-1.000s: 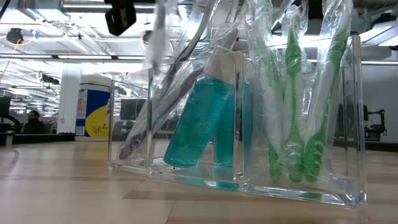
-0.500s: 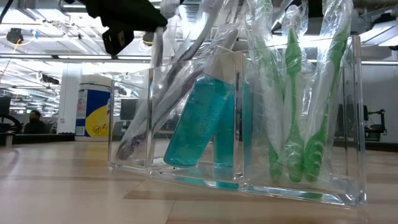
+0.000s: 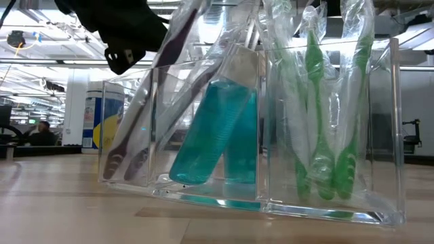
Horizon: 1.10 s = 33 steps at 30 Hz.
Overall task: Pick & Place toothbrushing station
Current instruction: Put the purple toothbrush in the transparent organizer
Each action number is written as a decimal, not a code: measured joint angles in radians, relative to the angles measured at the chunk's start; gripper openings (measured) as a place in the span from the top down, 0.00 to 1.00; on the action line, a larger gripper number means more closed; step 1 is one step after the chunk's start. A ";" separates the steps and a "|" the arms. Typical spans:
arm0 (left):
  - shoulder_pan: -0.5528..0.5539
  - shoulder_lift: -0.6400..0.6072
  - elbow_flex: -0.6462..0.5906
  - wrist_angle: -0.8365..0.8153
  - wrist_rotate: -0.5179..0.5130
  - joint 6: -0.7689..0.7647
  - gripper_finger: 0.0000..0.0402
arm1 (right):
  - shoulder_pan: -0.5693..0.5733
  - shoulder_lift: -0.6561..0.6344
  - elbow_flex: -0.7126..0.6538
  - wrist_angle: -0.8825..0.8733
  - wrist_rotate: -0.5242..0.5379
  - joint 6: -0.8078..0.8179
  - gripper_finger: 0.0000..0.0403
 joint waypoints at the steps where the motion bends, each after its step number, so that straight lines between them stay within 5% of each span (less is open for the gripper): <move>1: 0.001 0.000 0.000 0.002 0.014 0.004 0.93 | 0.000 0.000 0.000 0.001 -0.003 0.000 0.73; 16: 0.002 -0.031 -0.028 -0.003 0.072 -0.042 0.52 | 0.000 0.000 0.000 0.016 -0.042 -0.008 0.73; 33: 0.002 -0.160 -0.028 -0.030 0.064 -0.041 0.50 | 0.000 -0.001 0.000 0.034 -0.057 -0.037 0.73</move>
